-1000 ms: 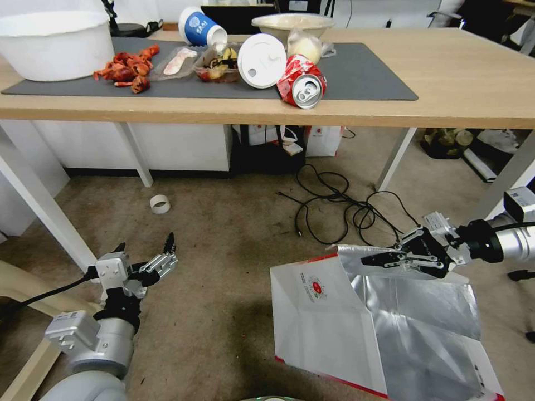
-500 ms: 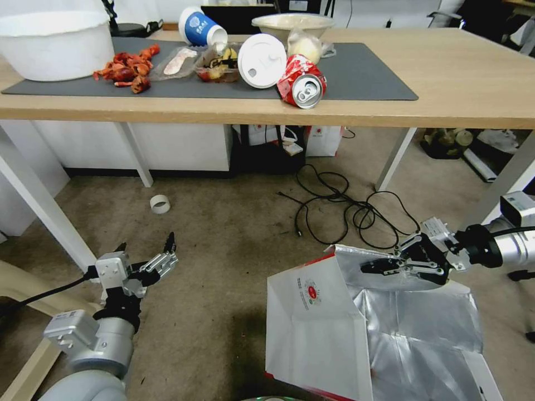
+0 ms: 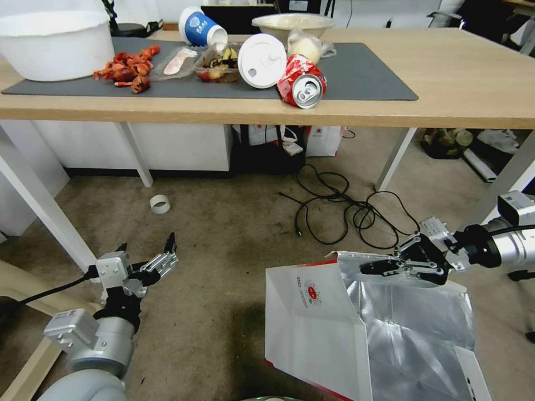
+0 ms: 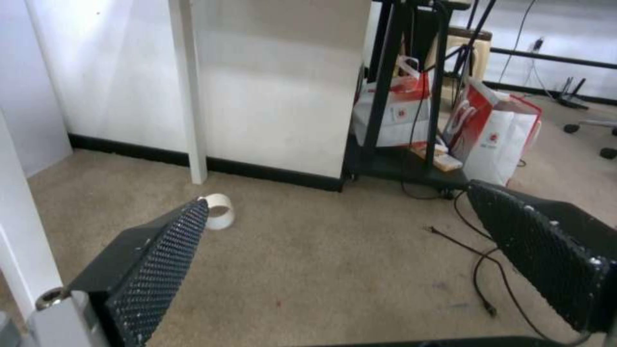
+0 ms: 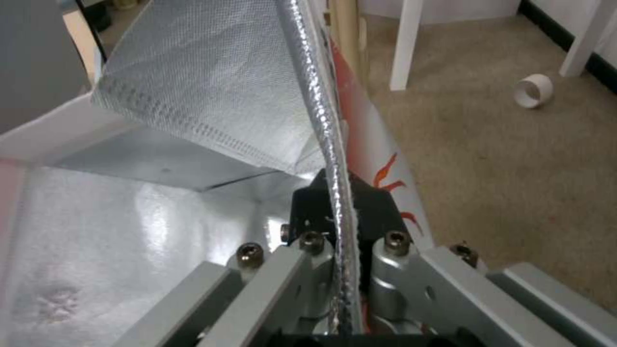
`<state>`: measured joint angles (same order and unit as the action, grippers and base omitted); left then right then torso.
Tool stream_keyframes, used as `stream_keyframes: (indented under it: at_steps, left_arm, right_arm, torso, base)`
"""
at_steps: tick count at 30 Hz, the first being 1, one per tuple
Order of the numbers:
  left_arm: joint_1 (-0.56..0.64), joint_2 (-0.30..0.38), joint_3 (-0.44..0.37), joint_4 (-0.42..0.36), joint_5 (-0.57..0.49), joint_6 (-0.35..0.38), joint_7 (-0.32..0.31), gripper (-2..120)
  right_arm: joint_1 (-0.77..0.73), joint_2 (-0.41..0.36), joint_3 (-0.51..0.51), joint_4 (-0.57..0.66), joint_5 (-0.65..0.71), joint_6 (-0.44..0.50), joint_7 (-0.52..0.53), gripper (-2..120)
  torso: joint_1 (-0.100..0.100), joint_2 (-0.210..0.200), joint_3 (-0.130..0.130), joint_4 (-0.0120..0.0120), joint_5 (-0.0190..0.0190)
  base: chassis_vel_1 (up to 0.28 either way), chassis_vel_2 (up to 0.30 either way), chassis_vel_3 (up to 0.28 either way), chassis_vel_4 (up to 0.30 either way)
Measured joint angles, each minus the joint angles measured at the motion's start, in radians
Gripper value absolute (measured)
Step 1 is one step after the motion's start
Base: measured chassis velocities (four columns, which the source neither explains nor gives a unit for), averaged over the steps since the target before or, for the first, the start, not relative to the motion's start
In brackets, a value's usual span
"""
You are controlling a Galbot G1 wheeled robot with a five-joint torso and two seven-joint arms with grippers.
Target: Pick up the food delivery bag from the floor and place it on the table.
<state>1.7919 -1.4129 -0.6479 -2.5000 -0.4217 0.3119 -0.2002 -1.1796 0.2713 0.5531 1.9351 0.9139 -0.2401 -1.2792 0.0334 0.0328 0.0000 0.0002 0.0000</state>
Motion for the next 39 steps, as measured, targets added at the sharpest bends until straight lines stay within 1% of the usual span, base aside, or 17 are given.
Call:
stream_keyframes:
  at_steps: [32,39]
  left_arm:
    - [0.005,-0.001,-0.003,0.000,0.007,-0.003,0.003,100]
    - [0.005,-0.002,-0.003,0.000,0.008,-0.006,0.004,100]
  right_arm:
    - [0.001,0.002,-0.007,0.000,-0.014,0.009,-0.011,0]
    - [-0.001,0.000,-0.005,0.003,-0.016,0.012,-0.018,0]
  torso:
    - [0.000,0.000,0.000,0.0000,0.0000]
    - [0.001,0.005,0.002,-0.0001,0.0001]
  base:
    - [0.000,0.000,0.000,0.000]
    - [0.000,0.000,0.000,0.000]
